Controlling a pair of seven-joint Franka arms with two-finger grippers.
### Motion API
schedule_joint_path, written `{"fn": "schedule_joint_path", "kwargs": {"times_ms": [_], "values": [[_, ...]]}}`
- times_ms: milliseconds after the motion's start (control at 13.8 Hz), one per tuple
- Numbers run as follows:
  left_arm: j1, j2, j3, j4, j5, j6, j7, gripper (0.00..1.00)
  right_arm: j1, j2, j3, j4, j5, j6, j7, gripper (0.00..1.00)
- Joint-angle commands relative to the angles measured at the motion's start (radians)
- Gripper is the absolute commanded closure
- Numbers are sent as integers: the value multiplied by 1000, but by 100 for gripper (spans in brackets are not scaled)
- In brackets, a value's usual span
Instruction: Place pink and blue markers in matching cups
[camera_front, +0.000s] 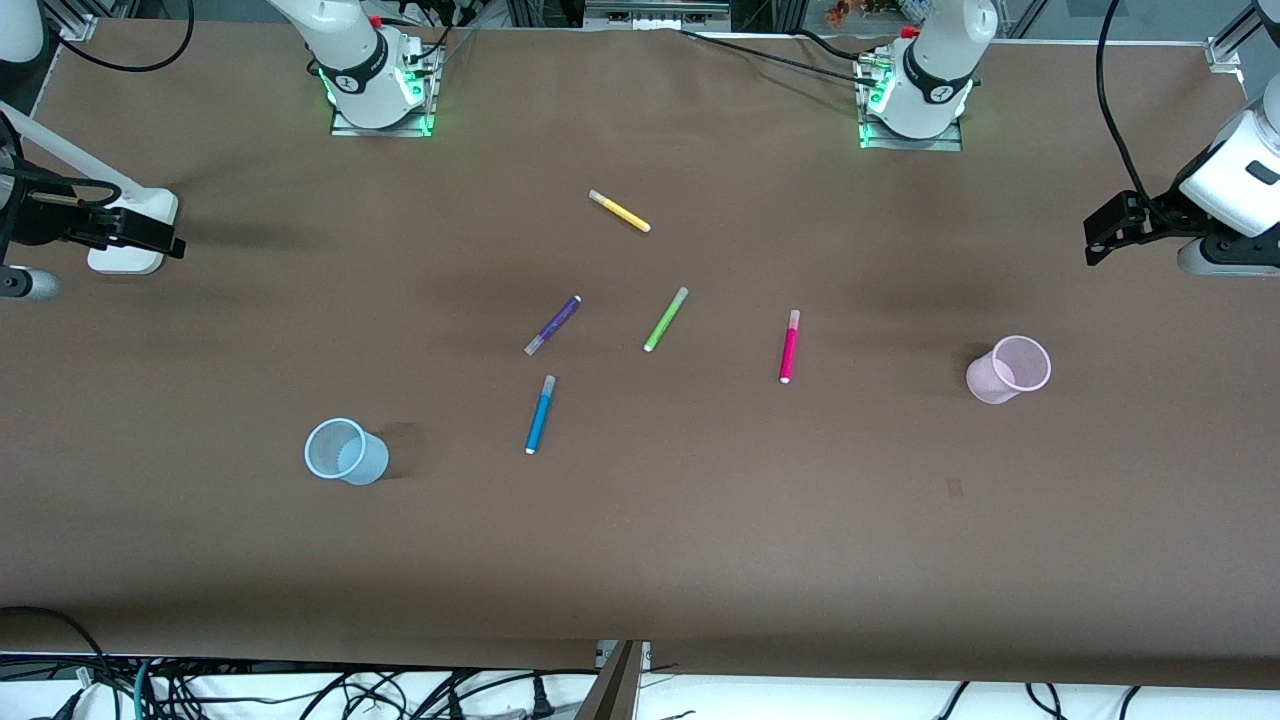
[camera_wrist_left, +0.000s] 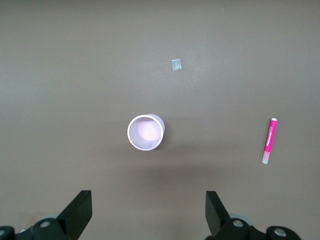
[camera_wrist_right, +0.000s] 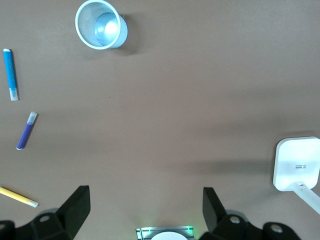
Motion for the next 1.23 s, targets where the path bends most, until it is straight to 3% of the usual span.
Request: {"fn": "schedule_joint_path", "kwargs": {"times_ms": [0, 1157], "values": [[-1, -2, 0, 18, -18, -22, 10, 0, -4, 1, 3, 3, -7, -5, -9, 1], [-1, 2, 0, 27, -19, -22, 10, 0, -1, 20, 6, 21, -4, 6, -3, 1]]}}
